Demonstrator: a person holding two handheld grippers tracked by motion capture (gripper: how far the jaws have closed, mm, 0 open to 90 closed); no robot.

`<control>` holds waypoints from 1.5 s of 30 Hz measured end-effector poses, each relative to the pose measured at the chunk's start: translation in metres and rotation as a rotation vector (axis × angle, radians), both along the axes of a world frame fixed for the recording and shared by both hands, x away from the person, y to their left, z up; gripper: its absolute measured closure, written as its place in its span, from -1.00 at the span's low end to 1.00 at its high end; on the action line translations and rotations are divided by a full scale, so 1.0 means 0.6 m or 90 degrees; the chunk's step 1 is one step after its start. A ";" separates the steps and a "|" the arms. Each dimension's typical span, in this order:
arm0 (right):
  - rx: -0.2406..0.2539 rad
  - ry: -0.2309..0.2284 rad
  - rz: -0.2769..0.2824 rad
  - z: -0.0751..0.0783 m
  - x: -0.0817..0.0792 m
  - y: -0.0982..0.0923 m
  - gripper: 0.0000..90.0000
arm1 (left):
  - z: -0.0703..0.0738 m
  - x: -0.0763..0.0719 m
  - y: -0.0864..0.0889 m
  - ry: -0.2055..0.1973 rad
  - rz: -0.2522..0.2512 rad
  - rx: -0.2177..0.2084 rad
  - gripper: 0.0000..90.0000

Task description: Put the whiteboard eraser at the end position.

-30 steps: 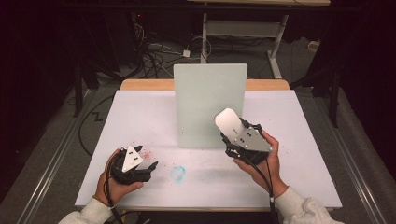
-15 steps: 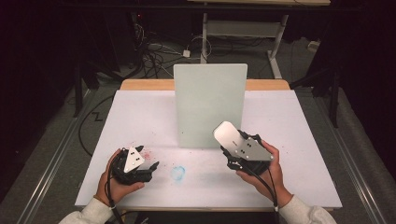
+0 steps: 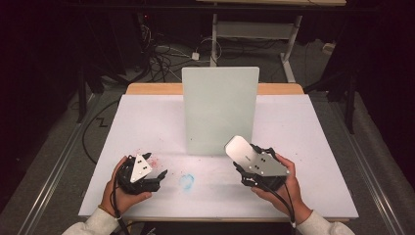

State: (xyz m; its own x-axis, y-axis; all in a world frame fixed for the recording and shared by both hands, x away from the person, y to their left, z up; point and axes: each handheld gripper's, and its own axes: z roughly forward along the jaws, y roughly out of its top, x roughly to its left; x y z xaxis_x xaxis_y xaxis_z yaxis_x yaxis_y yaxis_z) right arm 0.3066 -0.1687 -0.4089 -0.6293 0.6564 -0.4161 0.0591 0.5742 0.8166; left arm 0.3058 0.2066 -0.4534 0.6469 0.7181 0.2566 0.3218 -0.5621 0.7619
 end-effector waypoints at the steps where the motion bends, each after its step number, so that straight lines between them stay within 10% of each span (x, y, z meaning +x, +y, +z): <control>1: 0.000 0.002 0.002 0.000 0.000 0.000 -0.31 | 0.000 0.000 0.000 0.000 -0.001 0.002 -0.52; 29: -0.101 0.176 0.107 -0.064 0.014 0.059 -0.31 | -0.003 0.000 -0.005 0.007 -0.011 0.010 -0.52; 45: -0.046 0.131 0.117 -0.042 0.009 0.045 -0.31 | -0.004 0.002 -0.006 0.008 -0.012 0.010 -0.52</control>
